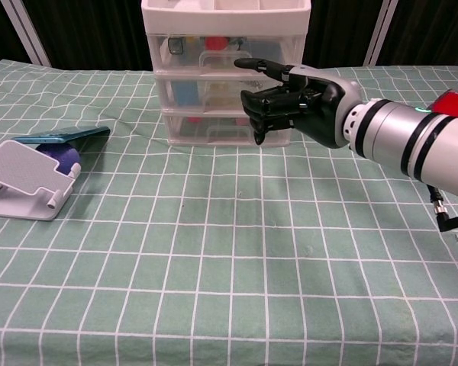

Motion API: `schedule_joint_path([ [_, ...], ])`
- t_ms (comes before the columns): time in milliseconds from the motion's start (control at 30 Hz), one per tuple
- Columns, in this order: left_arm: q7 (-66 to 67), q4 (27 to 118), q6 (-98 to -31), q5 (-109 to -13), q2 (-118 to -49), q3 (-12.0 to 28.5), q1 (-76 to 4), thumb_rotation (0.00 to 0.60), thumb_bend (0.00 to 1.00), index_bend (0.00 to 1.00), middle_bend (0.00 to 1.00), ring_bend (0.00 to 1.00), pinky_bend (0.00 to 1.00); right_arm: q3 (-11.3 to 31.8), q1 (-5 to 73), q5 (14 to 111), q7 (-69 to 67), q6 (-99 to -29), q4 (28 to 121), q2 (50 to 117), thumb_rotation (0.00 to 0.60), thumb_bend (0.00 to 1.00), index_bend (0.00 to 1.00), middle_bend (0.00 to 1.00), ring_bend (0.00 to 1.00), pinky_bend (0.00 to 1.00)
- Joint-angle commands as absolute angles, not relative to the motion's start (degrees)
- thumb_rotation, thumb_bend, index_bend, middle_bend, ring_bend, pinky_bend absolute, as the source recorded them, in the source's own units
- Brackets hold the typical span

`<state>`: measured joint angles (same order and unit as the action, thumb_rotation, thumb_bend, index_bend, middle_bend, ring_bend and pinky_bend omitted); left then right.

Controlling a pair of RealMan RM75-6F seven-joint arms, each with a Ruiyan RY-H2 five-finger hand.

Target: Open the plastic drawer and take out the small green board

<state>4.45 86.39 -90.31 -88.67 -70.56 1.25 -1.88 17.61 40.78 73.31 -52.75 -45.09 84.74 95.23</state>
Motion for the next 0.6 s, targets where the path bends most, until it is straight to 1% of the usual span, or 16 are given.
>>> schedule_joint_path([
  [33,4.3,86.2,-90.4,-88.6,-70.6,1.3,-1.8,0.600,0.00,0.25,0.19,0.14,0.21,18.4,41.7,73.1,-53.3,-44.4,83.6,96.1,0.600,0.47,0.06,0.73,0.67,0.62],
  [600,3.8,85.6,-90.5,-88.4,-70.7,1.5,-1.7,0.600,0.00,0.25,0.19,0.14,0.21,20.6,45.6,71.1,-53.0,-40.4,78.6,98.9,0.600,0.47,0.08,0.73,0.67,0.62],
])
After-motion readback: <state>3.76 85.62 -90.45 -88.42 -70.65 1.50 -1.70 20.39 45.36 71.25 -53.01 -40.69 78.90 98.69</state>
